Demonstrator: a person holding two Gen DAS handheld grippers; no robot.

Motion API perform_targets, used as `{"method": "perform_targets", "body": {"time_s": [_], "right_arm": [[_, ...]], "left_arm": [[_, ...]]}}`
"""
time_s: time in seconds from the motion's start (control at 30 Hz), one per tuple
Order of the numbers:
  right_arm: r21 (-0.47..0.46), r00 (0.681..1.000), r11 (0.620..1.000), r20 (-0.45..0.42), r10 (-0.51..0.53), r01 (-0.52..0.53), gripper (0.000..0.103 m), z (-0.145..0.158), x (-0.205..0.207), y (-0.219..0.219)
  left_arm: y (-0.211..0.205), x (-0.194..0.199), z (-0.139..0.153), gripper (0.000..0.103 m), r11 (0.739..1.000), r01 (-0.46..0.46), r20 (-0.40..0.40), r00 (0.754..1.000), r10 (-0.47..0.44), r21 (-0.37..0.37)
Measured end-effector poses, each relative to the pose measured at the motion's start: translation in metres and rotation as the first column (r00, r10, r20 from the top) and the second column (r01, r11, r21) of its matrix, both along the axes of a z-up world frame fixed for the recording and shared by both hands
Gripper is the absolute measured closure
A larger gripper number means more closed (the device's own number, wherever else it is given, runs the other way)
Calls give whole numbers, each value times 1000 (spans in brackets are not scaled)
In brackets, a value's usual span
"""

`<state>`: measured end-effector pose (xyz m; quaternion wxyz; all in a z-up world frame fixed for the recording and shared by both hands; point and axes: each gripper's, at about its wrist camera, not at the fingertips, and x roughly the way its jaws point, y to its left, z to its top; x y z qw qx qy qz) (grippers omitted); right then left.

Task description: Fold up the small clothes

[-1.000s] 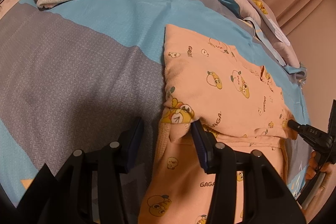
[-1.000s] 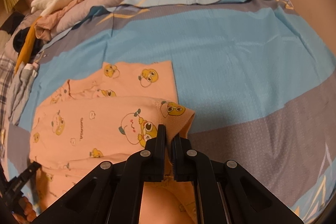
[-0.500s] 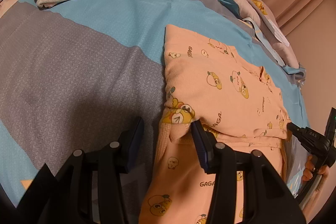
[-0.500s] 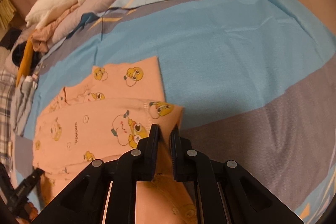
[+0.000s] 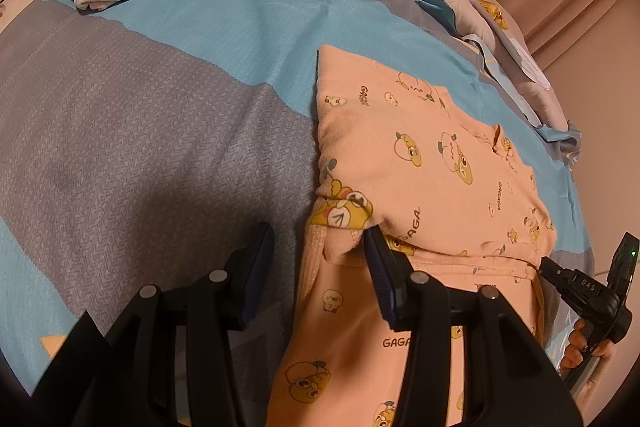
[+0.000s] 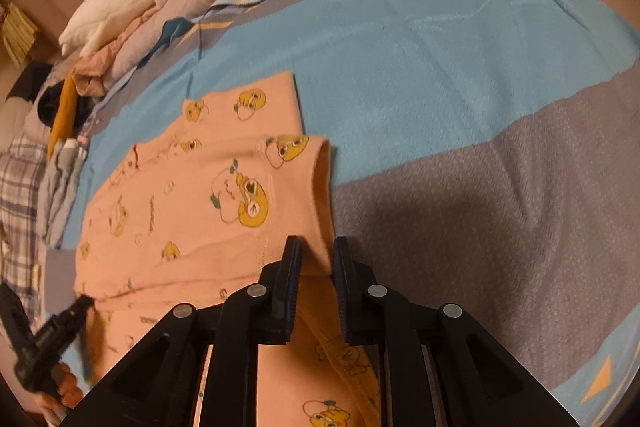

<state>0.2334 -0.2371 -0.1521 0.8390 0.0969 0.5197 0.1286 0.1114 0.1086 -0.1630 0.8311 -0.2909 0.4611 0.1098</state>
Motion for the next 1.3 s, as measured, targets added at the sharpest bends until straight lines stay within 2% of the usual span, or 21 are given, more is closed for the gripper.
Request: {"method": "perform_targets", "body": {"time_s": [0.03, 0.13, 0.37, 0.6, 1.1, 1.3], "right_arm": [[-3, 1000, 1000, 4, 1, -1, 88, 0, 0, 0], [-31, 1000, 1000, 24, -3, 4, 100, 3, -2, 1], [-22, 998, 1000, 67, -9, 11, 100, 13, -7, -4], [-52, 999, 998, 30, -15, 17, 100, -5, -3, 1], [-88, 999, 996, 38, -17, 20, 100, -9, -1, 6], [-116, 999, 993, 50, -16, 21, 100, -8, -2, 10]], "left_arm": [[0, 0, 0, 55, 1000, 1, 0, 1000, -1, 1], [0, 0, 0, 55, 1000, 0, -1, 1000, 0, -2], [0, -1, -1, 55, 1000, 0, -1, 1000, 0, -4], [1, -1, -1, 55, 1000, 2, -2, 1000, -2, -1], [3, 1, -2, 55, 1000, -3, -16, 1000, 3, -14], [-1, -3, -1, 55, 1000, 3, -18, 1000, -3, 3]]}}
